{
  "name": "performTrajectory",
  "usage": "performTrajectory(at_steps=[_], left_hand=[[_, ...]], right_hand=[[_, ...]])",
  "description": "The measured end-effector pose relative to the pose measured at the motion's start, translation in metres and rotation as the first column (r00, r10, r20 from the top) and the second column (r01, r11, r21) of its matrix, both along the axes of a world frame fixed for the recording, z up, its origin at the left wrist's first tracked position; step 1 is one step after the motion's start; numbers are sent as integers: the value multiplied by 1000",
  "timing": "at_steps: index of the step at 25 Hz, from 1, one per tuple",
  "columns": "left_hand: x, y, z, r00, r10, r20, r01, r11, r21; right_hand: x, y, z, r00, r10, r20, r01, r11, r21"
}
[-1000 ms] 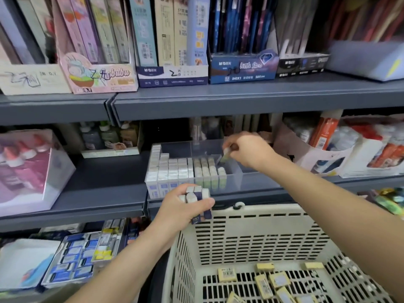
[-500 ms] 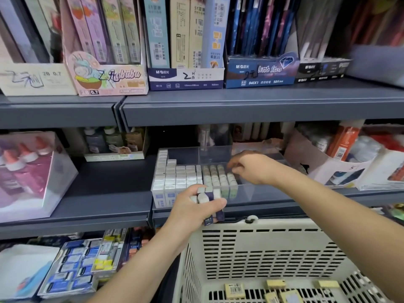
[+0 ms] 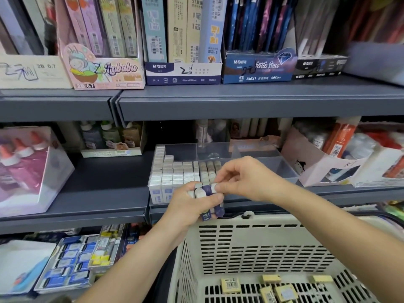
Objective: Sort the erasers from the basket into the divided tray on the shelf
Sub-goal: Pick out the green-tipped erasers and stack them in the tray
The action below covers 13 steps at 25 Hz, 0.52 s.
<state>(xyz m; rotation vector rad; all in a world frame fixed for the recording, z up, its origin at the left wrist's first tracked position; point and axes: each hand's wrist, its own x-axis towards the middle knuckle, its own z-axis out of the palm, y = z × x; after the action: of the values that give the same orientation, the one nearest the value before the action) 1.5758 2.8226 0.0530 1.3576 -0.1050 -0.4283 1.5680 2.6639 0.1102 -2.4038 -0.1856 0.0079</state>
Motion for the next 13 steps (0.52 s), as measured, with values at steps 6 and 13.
performTrajectory(at_steps=[6, 13], left_hand=[[2, -2, 0, 999, 39, -27, -40, 999, -37], [9, 3, -6, 994, 95, -45, -95, 995, -5]], right_hand=[[5, -16, 15, 994, 78, -81, -69, 992, 108], [54, -30, 24, 952, -263, 160, 289, 941, -174]])
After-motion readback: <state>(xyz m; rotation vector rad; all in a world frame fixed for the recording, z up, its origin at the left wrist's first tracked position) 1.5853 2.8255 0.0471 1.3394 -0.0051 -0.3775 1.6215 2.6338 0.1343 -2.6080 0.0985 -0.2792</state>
